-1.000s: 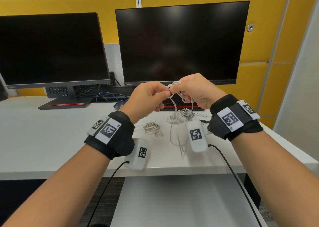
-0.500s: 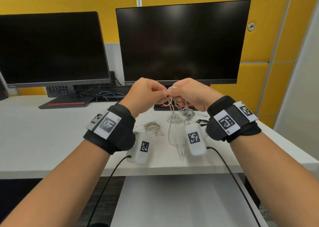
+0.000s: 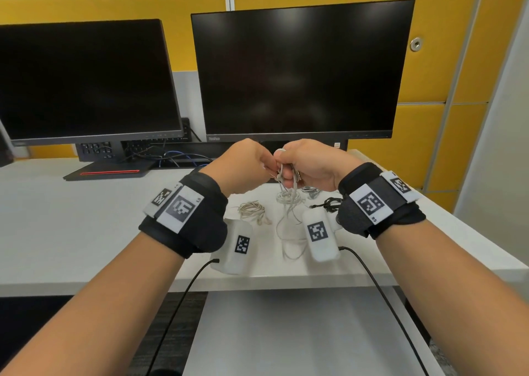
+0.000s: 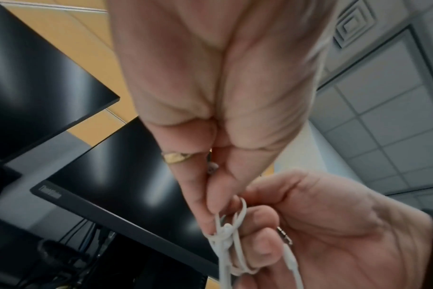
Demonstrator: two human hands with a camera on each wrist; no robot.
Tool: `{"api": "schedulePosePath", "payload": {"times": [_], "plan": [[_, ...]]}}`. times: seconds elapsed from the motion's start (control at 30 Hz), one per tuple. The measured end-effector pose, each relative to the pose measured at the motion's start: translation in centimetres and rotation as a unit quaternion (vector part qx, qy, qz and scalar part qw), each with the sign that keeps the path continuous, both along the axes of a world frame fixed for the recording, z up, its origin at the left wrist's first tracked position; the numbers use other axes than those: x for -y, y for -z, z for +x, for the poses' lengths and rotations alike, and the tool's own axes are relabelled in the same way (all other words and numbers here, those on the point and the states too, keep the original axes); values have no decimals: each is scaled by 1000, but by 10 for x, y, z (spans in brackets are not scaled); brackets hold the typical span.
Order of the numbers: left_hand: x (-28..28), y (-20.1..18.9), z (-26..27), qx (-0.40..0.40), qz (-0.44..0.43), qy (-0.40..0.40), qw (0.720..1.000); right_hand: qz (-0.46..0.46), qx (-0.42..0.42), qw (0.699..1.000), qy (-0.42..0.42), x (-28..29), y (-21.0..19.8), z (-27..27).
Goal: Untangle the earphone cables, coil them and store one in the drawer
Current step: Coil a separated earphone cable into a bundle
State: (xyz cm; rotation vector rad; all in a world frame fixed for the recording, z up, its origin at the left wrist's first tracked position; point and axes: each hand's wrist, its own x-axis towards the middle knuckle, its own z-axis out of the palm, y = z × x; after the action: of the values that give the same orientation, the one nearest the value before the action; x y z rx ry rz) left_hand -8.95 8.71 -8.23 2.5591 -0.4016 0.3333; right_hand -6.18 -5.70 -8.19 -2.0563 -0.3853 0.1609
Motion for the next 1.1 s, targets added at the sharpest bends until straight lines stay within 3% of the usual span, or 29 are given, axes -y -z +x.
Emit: {"api": "schedulePosePath", "payload": {"times": [0.17,0.37,0.43,0.6,1.1], "plan": [[0,5,7,19,-66,-37,997,17,-34,999,-2,0,5,-2],[4,3,5,32,-64,-41,997,42,-54,998,8,1,8,-1],[3,3,5,14,-66,-36,997,44,-64,997,16,2,10,1],[-3,1,0,-97,-176,13,979,44,-70,996,29,2,12,1],[2,-3,2,2,-69,-9,998,25,-49,998,9,3,7,0]]}}
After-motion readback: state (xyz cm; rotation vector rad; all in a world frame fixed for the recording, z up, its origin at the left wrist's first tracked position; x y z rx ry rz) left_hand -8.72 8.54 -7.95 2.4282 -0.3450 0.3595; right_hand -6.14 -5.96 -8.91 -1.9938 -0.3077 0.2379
